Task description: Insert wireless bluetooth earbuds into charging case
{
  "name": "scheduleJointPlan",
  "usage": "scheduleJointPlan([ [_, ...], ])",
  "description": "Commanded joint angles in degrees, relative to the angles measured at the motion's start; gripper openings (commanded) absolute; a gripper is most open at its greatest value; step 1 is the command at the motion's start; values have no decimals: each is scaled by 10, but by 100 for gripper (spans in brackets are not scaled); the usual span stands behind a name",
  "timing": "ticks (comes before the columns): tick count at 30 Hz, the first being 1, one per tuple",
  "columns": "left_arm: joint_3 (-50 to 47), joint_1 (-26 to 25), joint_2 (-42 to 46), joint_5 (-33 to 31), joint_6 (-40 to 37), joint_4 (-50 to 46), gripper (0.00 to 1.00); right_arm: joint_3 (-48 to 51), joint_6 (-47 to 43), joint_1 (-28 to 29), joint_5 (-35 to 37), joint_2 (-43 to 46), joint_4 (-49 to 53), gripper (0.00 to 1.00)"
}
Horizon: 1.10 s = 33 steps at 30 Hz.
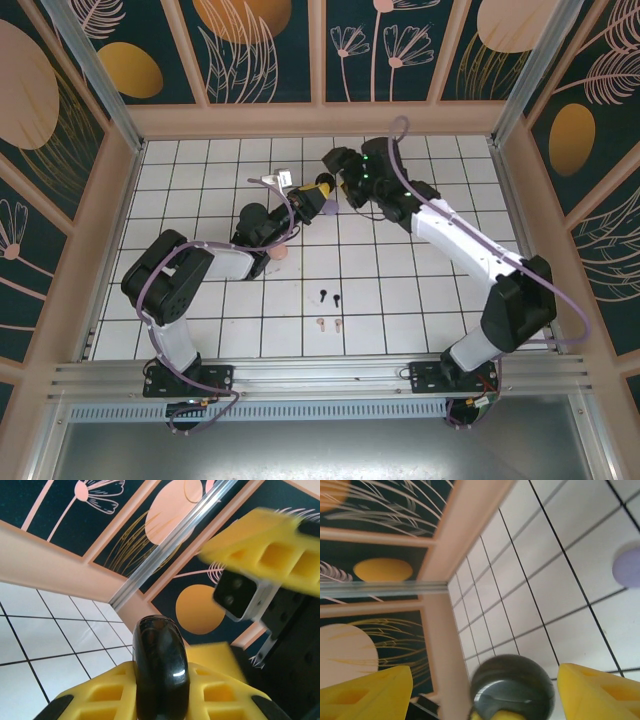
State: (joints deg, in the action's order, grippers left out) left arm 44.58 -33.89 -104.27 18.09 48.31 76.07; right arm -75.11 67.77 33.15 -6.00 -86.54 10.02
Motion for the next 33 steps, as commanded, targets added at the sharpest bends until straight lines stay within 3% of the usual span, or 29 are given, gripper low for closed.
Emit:
scheduleJointPlan([
  [1, 2, -2, 9, 30, -1, -11, 0, 37, -72, -15, 11, 74, -8, 76],
  [9, 31, 6, 44, 152, -55, -112, 0, 200, -326, -122, -110, 194, -73, 76],
  [15, 77, 6, 56, 257, -80, -186, 0, 282, -464, -140, -215, 233, -115, 76],
  [22, 100, 6, 57, 309, -88, -225, 0, 301, -489, -141, -293, 218, -150, 73],
  [33, 108, 6, 57, 322, -90, -233, 0, 284, -478, -134, -304, 197, -168, 71],
])
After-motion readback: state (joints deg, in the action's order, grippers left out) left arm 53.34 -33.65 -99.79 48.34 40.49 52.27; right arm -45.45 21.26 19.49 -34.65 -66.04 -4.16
